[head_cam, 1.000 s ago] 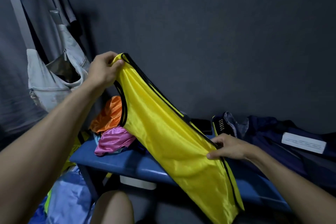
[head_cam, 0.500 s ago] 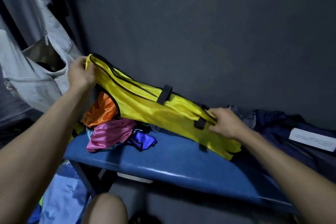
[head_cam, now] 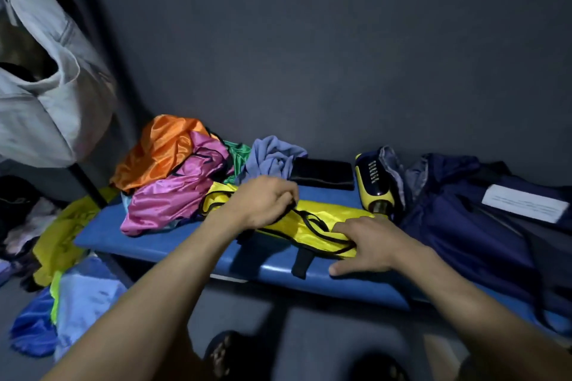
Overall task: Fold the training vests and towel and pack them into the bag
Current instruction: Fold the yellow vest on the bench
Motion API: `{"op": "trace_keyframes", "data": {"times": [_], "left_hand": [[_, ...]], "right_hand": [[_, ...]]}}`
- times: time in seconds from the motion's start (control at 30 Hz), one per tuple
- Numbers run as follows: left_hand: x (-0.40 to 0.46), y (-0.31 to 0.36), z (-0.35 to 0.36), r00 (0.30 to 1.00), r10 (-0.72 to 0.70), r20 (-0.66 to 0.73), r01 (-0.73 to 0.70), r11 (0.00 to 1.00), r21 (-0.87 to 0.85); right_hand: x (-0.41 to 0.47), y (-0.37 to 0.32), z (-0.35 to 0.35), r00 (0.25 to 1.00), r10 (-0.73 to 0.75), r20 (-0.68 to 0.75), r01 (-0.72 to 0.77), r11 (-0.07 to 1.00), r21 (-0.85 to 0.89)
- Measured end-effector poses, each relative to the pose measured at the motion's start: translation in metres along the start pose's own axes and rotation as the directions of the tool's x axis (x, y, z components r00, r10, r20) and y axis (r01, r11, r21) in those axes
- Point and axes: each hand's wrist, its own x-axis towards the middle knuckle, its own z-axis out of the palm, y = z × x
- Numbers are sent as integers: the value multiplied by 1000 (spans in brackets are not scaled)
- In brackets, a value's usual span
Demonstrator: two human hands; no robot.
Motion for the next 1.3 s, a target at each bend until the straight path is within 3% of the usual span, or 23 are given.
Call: {"op": "trace_keyframes", "data": {"times": [0.07,0.23,0.37,0.5,0.57,0.77,0.97,1.17,1.3], "left_hand": [[-1,10,19,998,19,66,-20,1000,9],[0,27,48,987,132,91,-139,987,86],[2,32,58,966,241,95,-253,955,155],[-6,31,62,966,205,155,-234,951,202],[-10,33,67,964,169,205,-213,953,214],[-15,41,76,973,160,166,-194,956,219],[-10,50,77,986,142,82,-161,937,311],[-10,50,77,957,292,-7,-284,936,209],[-2,44,75,943,332,-23,-333,943,-20]], "right_hand": [[-12,7,4,999,31,-16,-30,998,62],[-39,25,19,990,118,-70,-67,859,508],[-52,29,26,983,134,-128,-26,783,621],[-67,39,42,968,194,-158,-18,684,729],[-70,41,47,968,193,-162,-7,665,747],[-69,43,58,938,220,-268,-24,812,583],[-67,29,39,852,295,-432,106,711,695],[-65,23,32,830,249,-498,179,728,662],[-62,22,32,834,183,-520,218,758,615]]}}
